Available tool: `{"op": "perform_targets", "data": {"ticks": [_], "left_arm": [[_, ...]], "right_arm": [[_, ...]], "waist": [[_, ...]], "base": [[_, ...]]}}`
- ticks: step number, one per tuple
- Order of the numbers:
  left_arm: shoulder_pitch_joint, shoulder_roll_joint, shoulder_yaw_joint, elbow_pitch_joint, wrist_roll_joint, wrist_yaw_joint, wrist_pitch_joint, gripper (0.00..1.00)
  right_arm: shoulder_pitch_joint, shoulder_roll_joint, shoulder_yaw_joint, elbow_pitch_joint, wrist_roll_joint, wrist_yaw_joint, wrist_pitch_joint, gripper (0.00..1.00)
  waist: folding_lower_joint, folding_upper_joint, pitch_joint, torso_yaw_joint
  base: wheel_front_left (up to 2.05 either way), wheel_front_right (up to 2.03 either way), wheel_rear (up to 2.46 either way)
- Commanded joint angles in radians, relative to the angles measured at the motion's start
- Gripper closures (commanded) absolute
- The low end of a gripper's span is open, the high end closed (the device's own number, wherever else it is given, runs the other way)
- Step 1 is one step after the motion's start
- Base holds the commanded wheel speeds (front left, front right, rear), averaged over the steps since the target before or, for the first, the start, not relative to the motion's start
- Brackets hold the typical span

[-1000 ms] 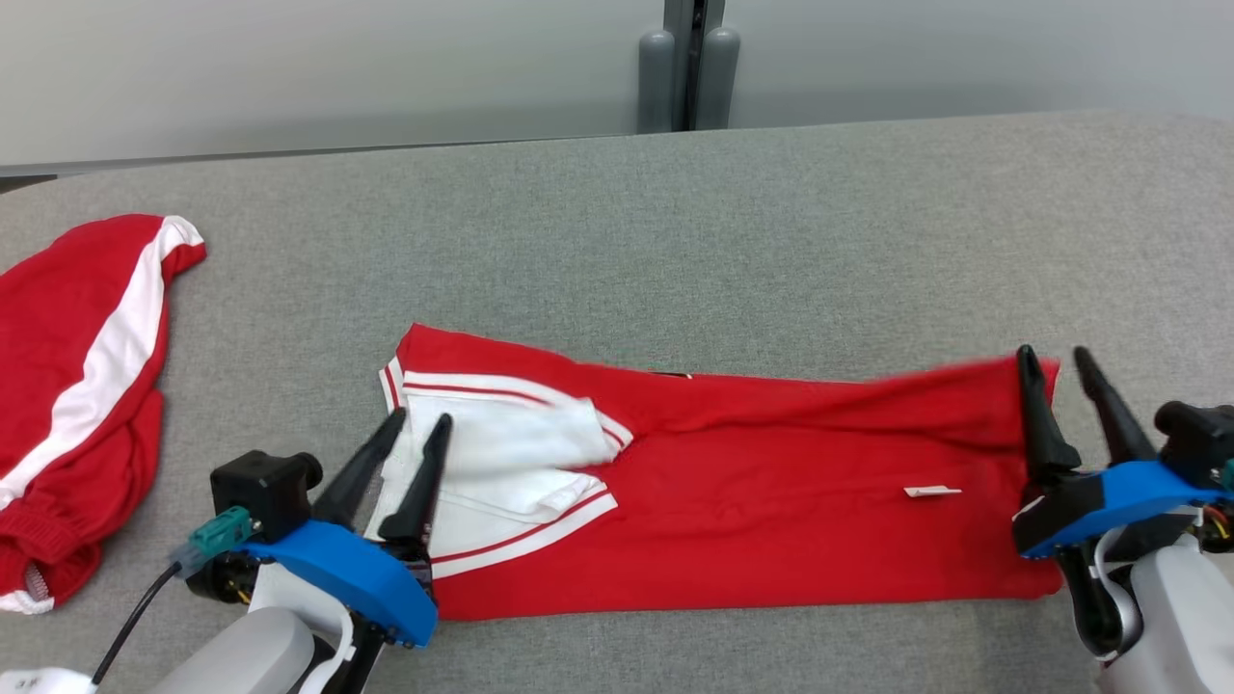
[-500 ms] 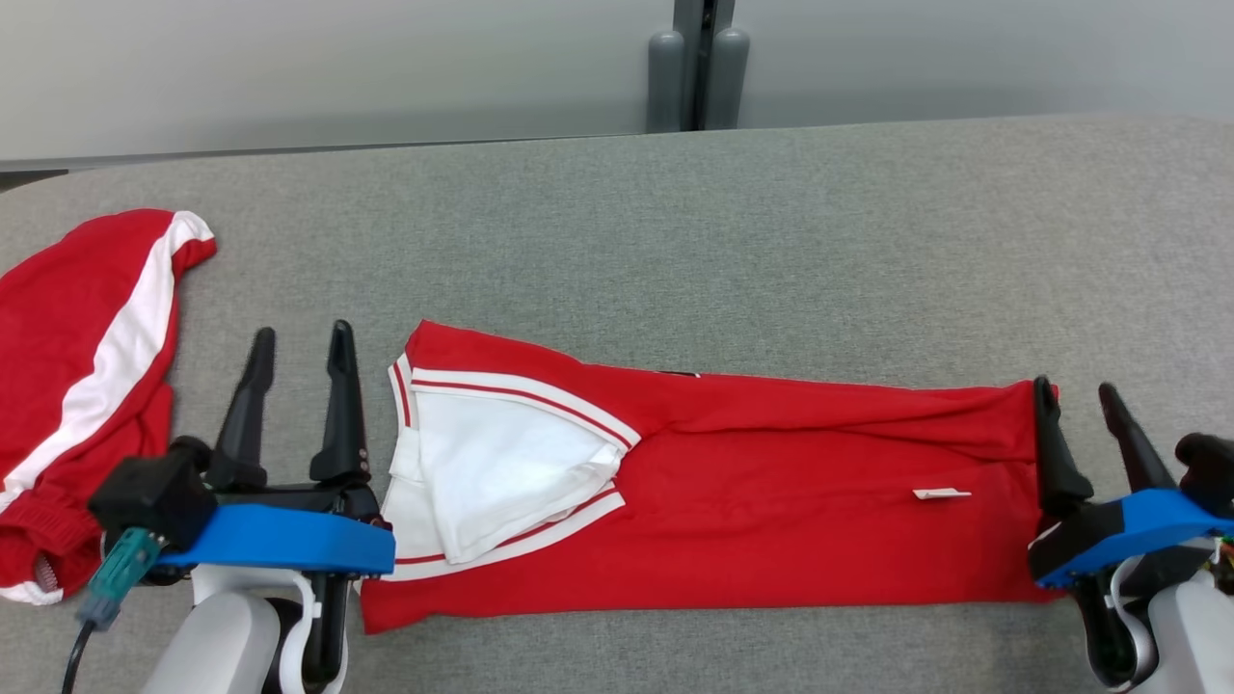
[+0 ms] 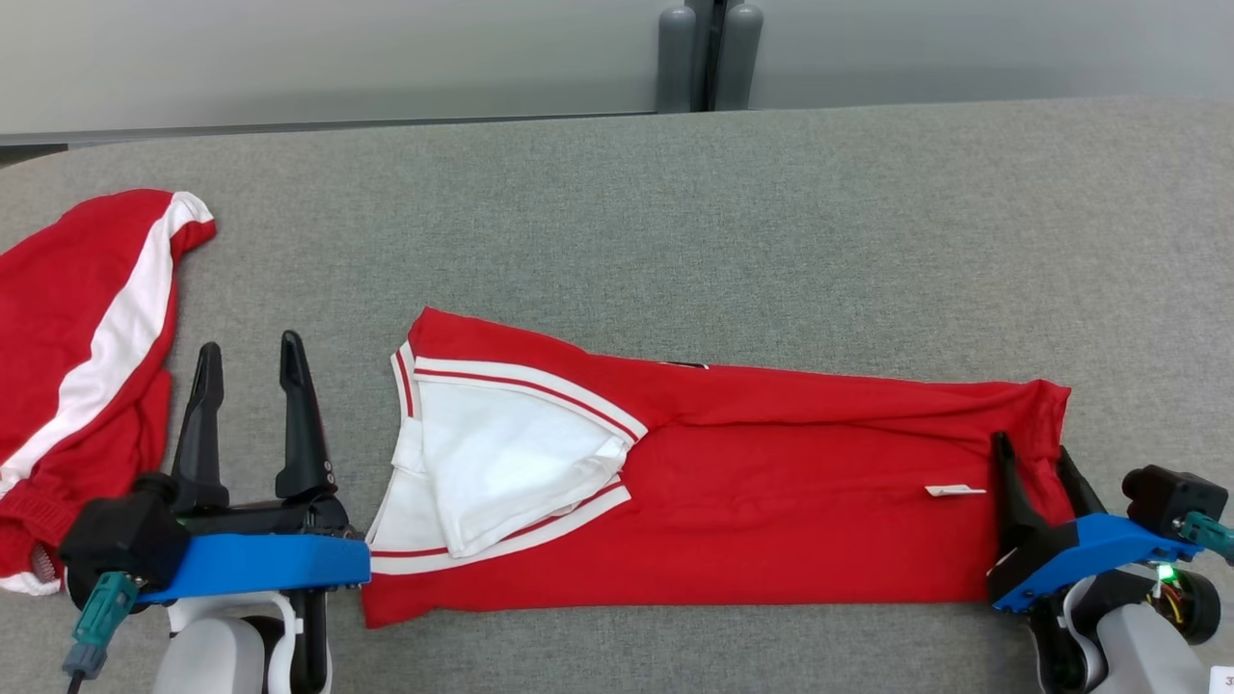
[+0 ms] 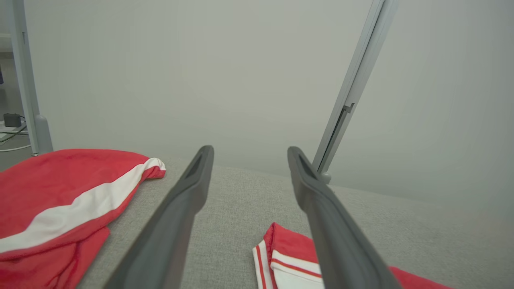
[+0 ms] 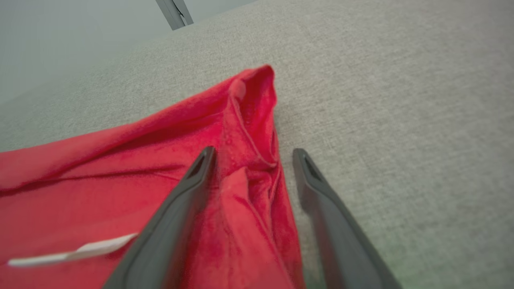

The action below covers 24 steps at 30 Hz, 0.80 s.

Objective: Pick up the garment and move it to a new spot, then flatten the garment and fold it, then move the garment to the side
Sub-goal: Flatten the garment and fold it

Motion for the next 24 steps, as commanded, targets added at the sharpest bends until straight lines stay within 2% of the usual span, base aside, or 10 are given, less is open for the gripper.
{"op": "perform_targets", "data": {"ticks": [1,2,6,11,18,21,24], "left_arm": [[0.004,-0.014,0.026,0.007,0.024,-0.016,-0.004,0.0],[0.004,-0.021,0.038,0.011,0.035,-0.023,-0.004,0.0],[0.007,-0.037,0.064,0.022,0.089,-0.043,-0.004,0.0],[0.013,-0.048,0.094,0.025,0.125,-0.055,-0.004,0.0],[0.011,-0.056,0.121,0.04,0.147,-0.069,-0.004,0.0],[0.017,-0.057,0.128,0.045,0.152,-0.071,-0.004,0.0],[0.02,-0.057,0.131,0.049,0.154,-0.073,-0.004,0.0]], "right_arm": [[-0.008,0.015,0.024,0.031,0.022,0.001,-0.001,0.49],[-0.012,0.018,0.036,0.04,0.033,0.001,-0.005,1.0],[-0.025,0.005,0.058,0.039,0.076,0.001,-0.026,1.0],[-0.05,-0.067,0.017,0.032,0.108,0.0,-0.045,1.0],[-0.087,-0.182,-0.065,0.035,0.084,0.0,-0.051,1.0],[-0.101,-0.199,-0.069,0.019,0.067,0.0,-0.05,1.0],[-0.108,-0.19,-0.059,-0.007,0.06,0.0,-0.051,1.0]], "waist": [[0.0,-0.0001,0.001,0.0],[0.0,-0.0001,0.001,0.0],[0.0,-0.0001,-0.002,-0.005],[0.0,-0.0001,-0.011,-0.016],[0.0,-0.0001,-0.023,-0.027],[0.0,-0.0001,-0.03,-0.03],[0.0,-0.0001,-0.034,-0.032]], "base": [[0.0,0.0,0.0],[0.0,0.0,0.0],[0.0,0.0,0.0],[0.0,0.0,0.0],[0.0,0.0,0.0],[0.0,0.0,0.0],[0.0,0.0,0.0]]}}
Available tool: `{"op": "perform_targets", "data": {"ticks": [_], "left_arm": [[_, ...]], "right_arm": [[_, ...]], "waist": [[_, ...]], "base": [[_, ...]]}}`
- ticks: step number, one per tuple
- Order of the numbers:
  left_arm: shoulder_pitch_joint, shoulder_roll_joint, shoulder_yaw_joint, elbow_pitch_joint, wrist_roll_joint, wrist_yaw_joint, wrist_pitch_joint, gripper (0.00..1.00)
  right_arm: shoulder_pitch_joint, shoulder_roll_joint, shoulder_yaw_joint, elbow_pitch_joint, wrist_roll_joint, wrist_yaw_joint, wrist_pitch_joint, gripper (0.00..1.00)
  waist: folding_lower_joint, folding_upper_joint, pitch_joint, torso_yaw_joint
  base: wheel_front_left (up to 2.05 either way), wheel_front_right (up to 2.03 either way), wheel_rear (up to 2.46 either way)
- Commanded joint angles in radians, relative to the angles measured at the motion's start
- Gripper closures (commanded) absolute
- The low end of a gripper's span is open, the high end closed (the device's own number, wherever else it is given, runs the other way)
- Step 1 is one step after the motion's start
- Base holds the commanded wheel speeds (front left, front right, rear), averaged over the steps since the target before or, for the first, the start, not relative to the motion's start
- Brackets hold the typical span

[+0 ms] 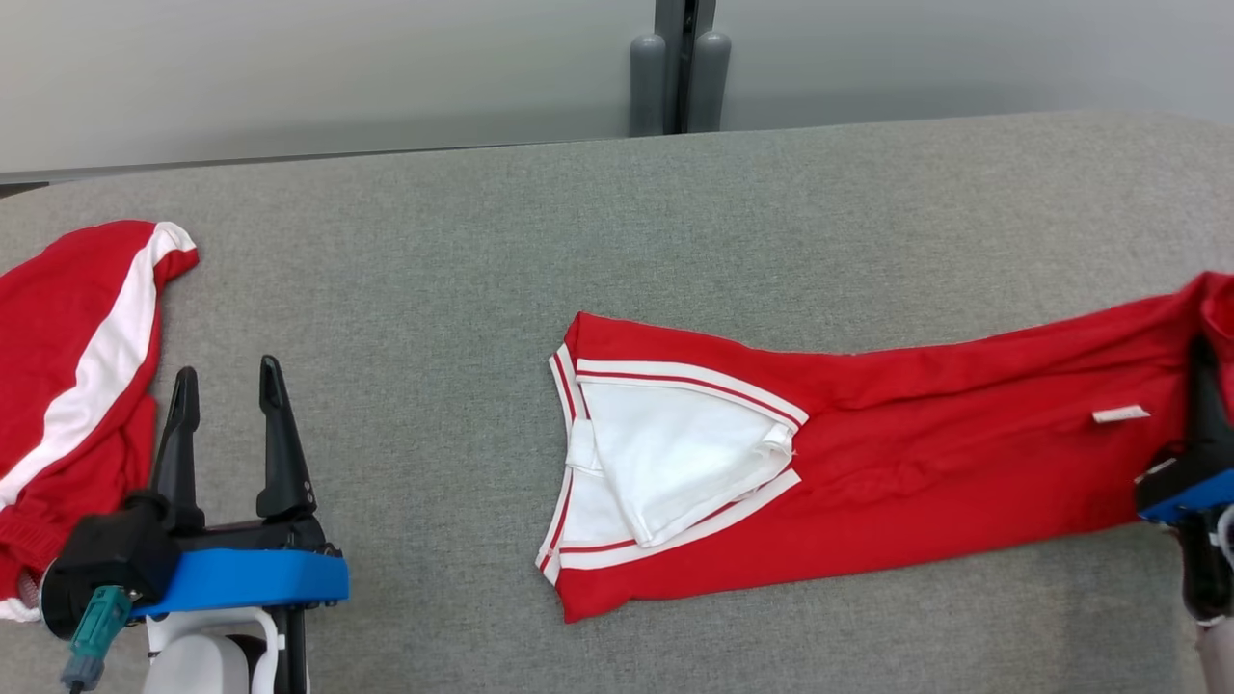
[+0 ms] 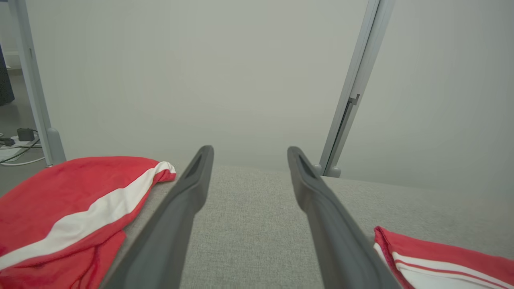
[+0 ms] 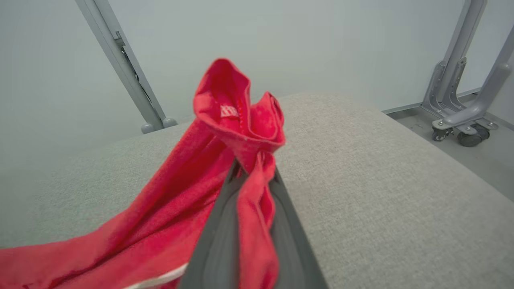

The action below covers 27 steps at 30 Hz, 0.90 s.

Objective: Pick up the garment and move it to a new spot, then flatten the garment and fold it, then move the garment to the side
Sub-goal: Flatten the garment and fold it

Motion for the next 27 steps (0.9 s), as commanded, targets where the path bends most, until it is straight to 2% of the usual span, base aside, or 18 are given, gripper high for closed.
{"op": "perform_targets", "data": {"ticks": [1,16,22,27], "left_arm": [[0.009,-0.002,0.006,0.004,0.007,-0.004,-0.004,0.0],[-0.008,-0.003,-0.018,0.024,-0.013,-0.008,-0.004,0.0],[-0.03,-0.002,-0.04,0.035,-0.021,-0.006,-0.004,0.0],[-0.044,-0.003,-0.059,0.044,-0.028,-0.005,-0.004,0.0]], "right_arm": [[-0.012,0.013,0.011,-0.024,-0.011,0.0,-0.005,1.0],[0.047,0.226,0.249,-0.303,-0.024,0.0,0.051,1.0],[0.021,0.274,0.355,-0.3,-0.011,0.0,0.056,1.0],[-0.018,0.287,0.433,-0.264,0.021,0.0,0.036,1.0]], "waist": [[0.0,0.0,-0.003,-0.002],[0.0,0.0,0.005,0.006],[0.0,0.0,0.021,0.035],[0.0,0.0,0.03,0.062]], "base": [[0.0,0.0,0.0],[0.0,0.0,0.0],[0.0,0.0,0.0],[0.0,0.0,0.0]]}}
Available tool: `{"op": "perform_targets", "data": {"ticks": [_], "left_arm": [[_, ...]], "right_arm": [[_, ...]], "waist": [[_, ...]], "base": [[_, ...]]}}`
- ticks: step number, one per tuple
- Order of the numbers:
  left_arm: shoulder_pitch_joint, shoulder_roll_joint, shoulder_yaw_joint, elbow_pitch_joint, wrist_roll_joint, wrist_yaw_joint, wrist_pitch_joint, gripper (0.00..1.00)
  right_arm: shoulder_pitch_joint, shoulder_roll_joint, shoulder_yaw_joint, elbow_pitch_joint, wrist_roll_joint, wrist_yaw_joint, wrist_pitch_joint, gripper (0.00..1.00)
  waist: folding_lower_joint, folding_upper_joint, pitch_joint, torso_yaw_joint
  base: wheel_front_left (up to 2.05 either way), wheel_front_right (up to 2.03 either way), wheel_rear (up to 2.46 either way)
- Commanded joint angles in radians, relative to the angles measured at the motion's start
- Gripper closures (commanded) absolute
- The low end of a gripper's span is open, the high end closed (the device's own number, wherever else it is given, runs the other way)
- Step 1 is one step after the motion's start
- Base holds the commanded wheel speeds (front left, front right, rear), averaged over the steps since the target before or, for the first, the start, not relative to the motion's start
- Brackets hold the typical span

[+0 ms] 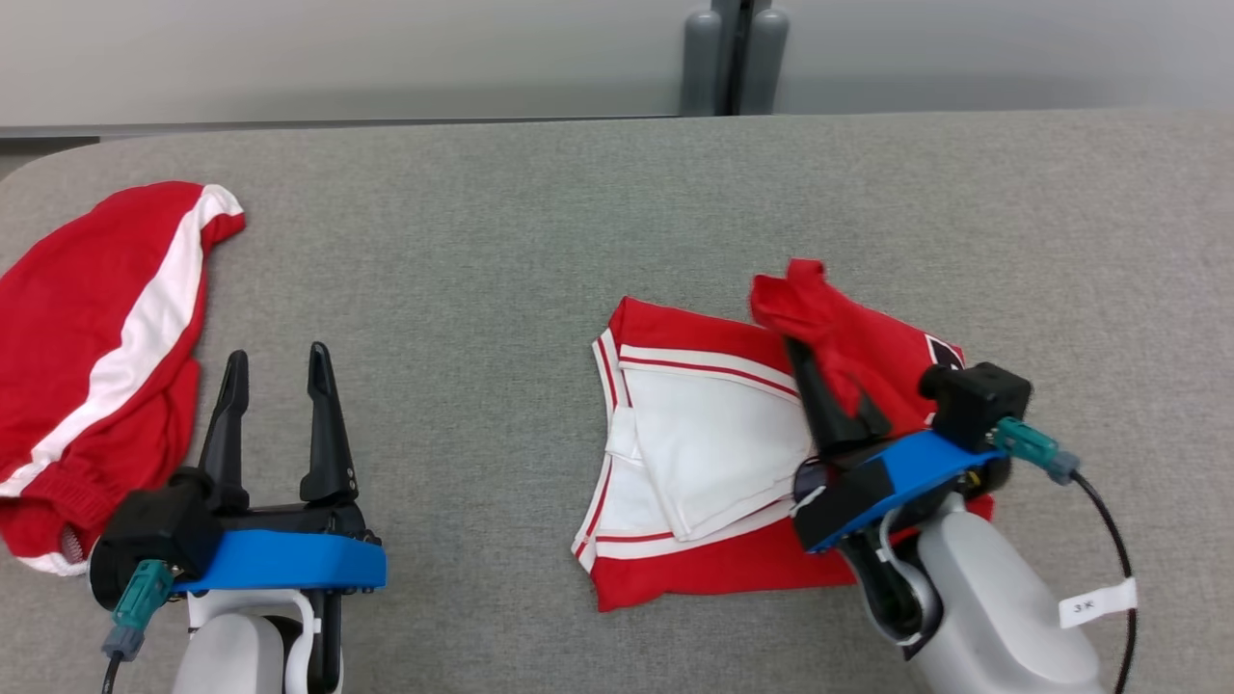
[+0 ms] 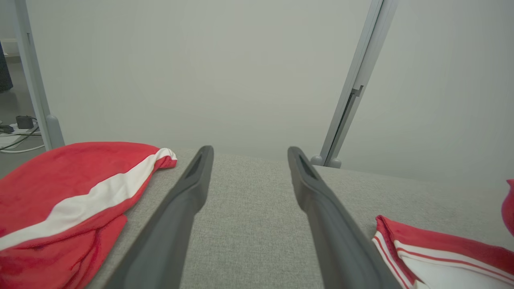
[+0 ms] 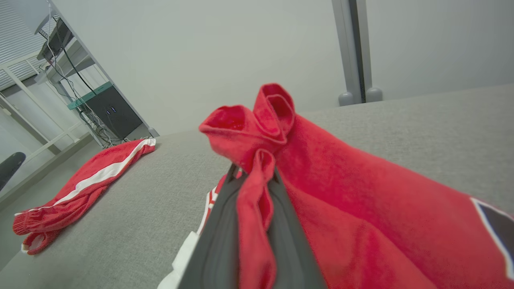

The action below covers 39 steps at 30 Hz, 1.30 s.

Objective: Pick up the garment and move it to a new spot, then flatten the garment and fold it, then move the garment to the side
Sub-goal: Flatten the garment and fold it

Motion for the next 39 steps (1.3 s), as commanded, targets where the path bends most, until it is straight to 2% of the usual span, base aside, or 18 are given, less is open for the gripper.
{"op": "perform_targets", "data": {"ticks": [1,10,11,12,16,21,29,39], "left_arm": [[-0.014,-0.001,-0.009,0.005,-0.004,0.0,-0.004,0.0],[-0.034,-0.001,-0.035,0.017,-0.021,0.007,-0.004,0.0],[-0.038,-0.001,-0.037,0.017,-0.021,0.009,-0.004,0.0],[-0.04,-0.001,-0.04,0.018,-0.024,0.01,-0.004,0.0],[-0.036,-0.002,-0.048,0.016,-0.033,0.016,-0.004,0.0],[-0.019,-0.001,-0.054,0.018,-0.036,0.018,-0.004,0.0],[0.006,-0.001,-0.044,0.016,-0.02,0.021,-0.004,0.0],[0.032,-0.001,-0.049,0.022,0.005,0.021,-0.004,0.0]], "right_arm": [[-0.019,0.004,0.04,0.005,0.037,0.001,-0.011,1.0],[-0.09,0.002,0.183,0.078,0.164,0.001,-0.042,1.0],[-0.098,0.002,0.195,0.087,0.173,0.001,-0.043,0.73],[-0.103,0.002,0.207,0.098,0.179,0.001,-0.045,0.0],[-0.113,0.002,0.24,0.111,0.196,0.001,-0.05,0.0],[-0.096,0.002,0.221,0.06,0.138,0.001,-0.052,0.0],[0.027,-0.022,-0.029,-0.155,-0.102,0.001,-0.051,0.0],[0.242,-0.028,-0.302,-0.315,-0.23,0.001,-0.051,0.0]], "waist": [[0.0,-0.0001,0.005,0.013],[0.0,-0.0001,0.016,0.048],[0.0,-0.0001,0.017,0.05],[0.0,-0.0001,0.018,0.051],[0.0,-0.0001,0.014,0.045],[0.0,-0.0001,-0.004,0.016],[0.0,-0.0001,-0.05,-0.044],[0.0,-0.0001,-0.078,-0.072]], "base": [[0.0,0.0,0.0],[0.0,0.0,0.0],[0.0,0.0,0.0],[0.0,0.0,0.0],[0.0,0.0,0.0],[0.0,0.0,0.0],[0.0,0.0,0.0],[0.0,0.0,0.0]]}}
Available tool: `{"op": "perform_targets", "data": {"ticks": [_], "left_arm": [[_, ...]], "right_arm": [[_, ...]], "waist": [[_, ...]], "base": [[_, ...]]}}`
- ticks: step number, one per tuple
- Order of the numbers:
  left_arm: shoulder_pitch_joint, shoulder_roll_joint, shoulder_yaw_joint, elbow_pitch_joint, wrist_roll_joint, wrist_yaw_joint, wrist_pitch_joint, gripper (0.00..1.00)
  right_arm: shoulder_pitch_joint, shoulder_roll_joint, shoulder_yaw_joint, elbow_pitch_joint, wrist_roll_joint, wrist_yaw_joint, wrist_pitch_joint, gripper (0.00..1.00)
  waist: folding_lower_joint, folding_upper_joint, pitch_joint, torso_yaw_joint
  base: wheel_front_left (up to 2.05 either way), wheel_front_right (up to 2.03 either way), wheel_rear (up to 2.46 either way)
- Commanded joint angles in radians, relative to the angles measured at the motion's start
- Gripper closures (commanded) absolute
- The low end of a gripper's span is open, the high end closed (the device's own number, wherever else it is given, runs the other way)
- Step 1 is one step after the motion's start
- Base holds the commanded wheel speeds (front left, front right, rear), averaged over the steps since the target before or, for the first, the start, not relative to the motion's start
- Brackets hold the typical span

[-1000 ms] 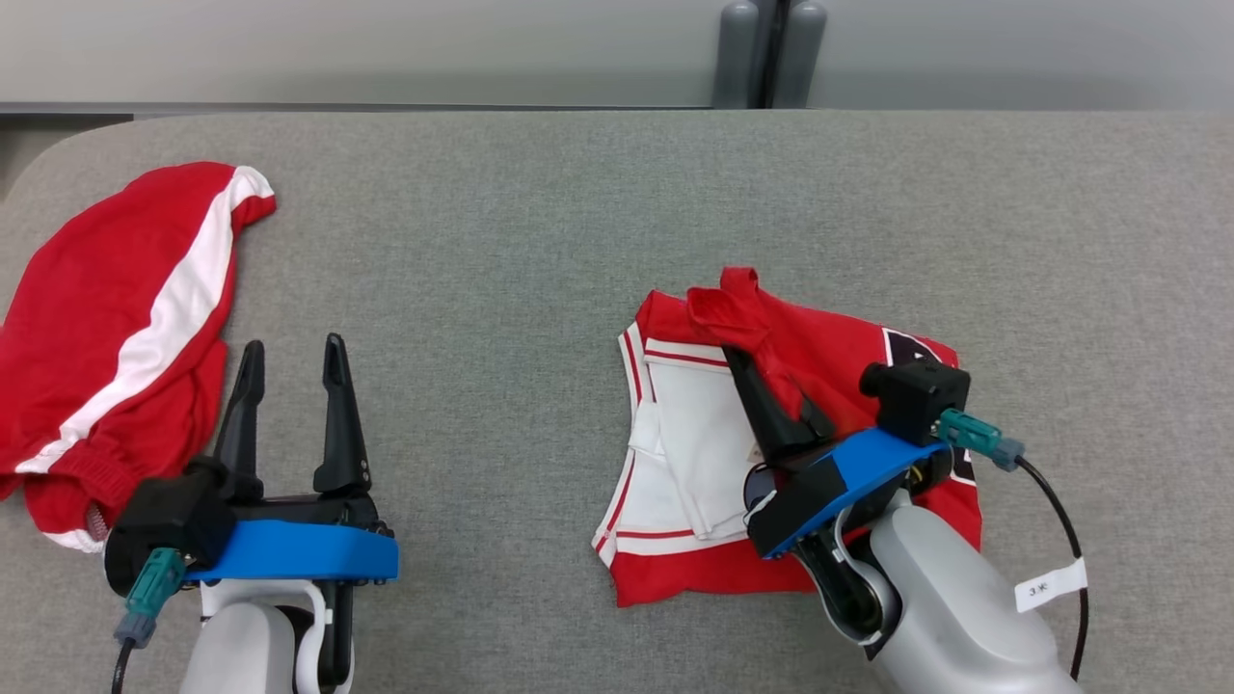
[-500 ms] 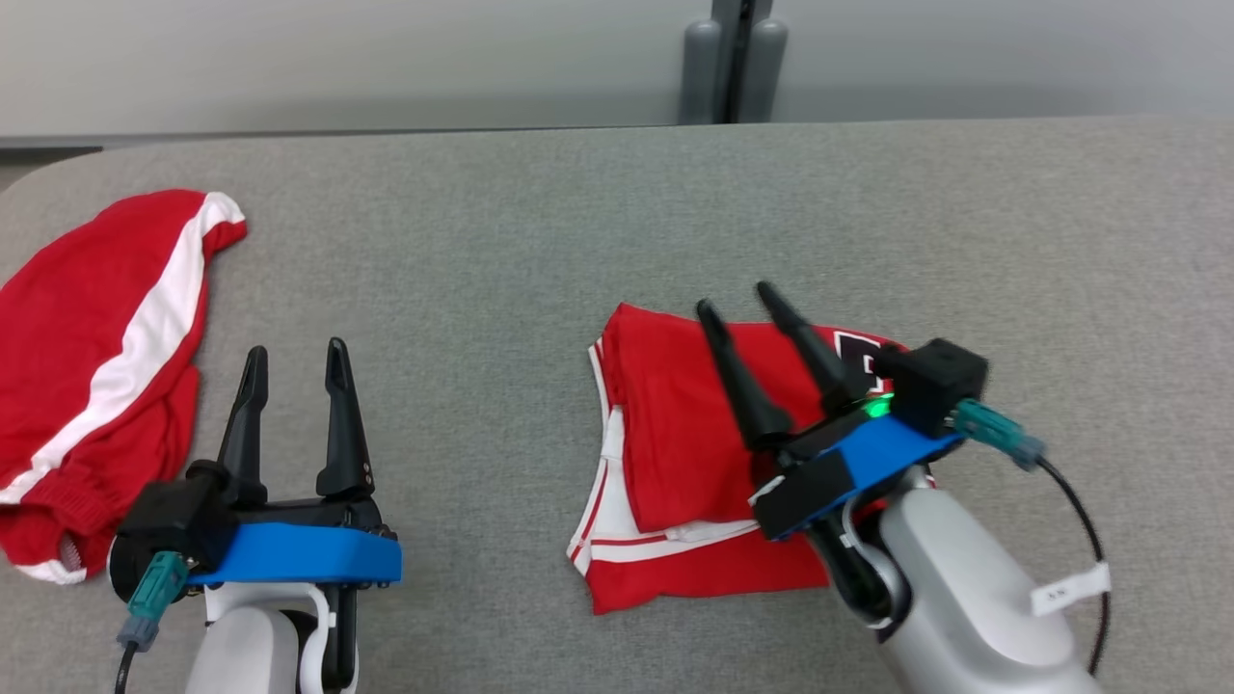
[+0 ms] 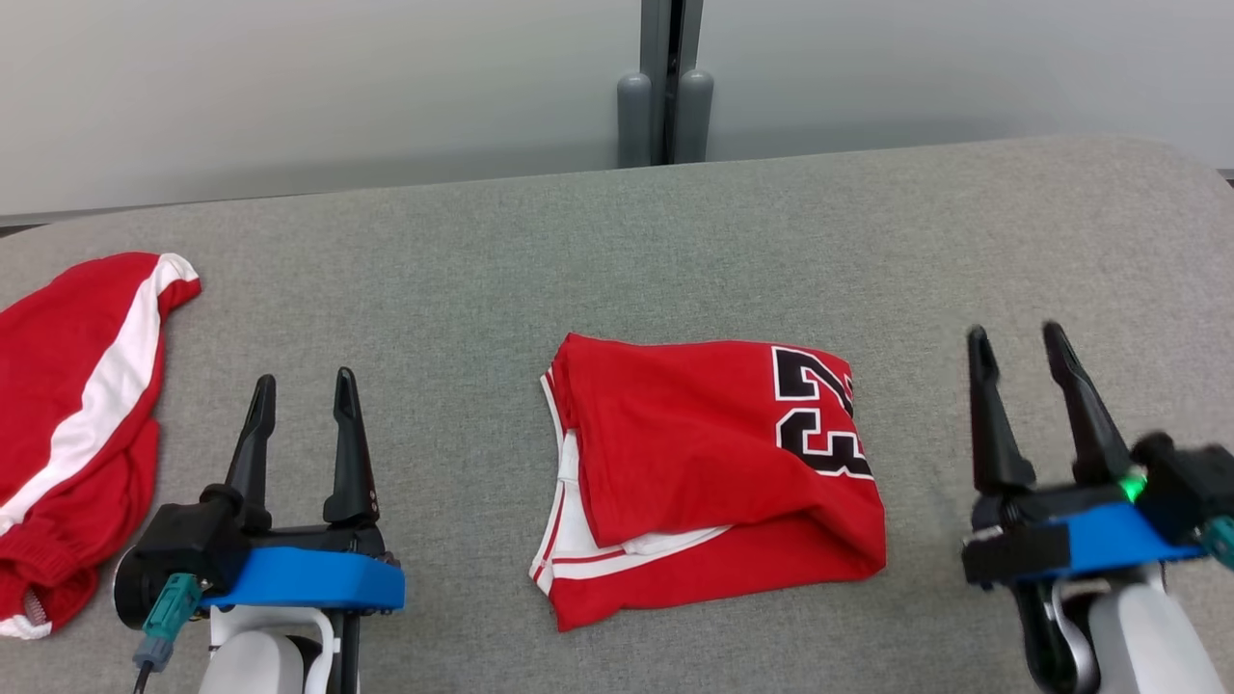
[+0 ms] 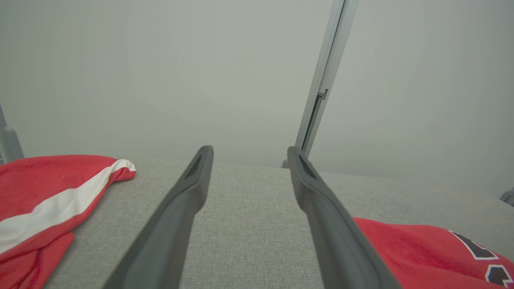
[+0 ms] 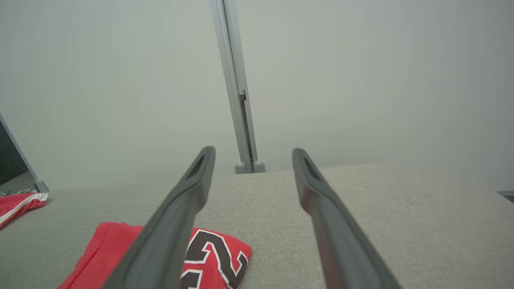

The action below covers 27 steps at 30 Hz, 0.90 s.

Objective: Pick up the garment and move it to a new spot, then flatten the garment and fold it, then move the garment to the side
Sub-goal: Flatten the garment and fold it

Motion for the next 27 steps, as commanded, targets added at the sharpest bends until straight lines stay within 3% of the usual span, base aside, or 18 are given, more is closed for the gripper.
{"op": "perform_targets", "data": {"ticks": [1,12,27], "left_arm": [[0.01,-0.001,-0.001,0.003,0.009,0.003,-0.004,0.0],[0.035,-0.001,-0.039,0.013,0.024,0.003,-0.004,0.0],[0.007,-0.001,-0.385,0.209,-0.062,-0.025,0.008,0.0]], "right_arm": [[0.061,0.011,-0.034,-0.017,-0.017,0.001,-0.003,0.0],[0.179,0.036,-0.092,-0.043,-0.049,0.001,0.005,0.0],[0.159,0.037,-0.071,-0.024,-0.027,0.0,0.012,0.0]], "waist": [[0.0,0.0,-0.004,0.0],[0.0,0.0,-0.019,0.003],[0.0,0.0,-0.019,-0.011]], "base": [[0.0,0.0,0.0],[0.0,0.0,0.0],[0.0,0.0,0.0]]}}
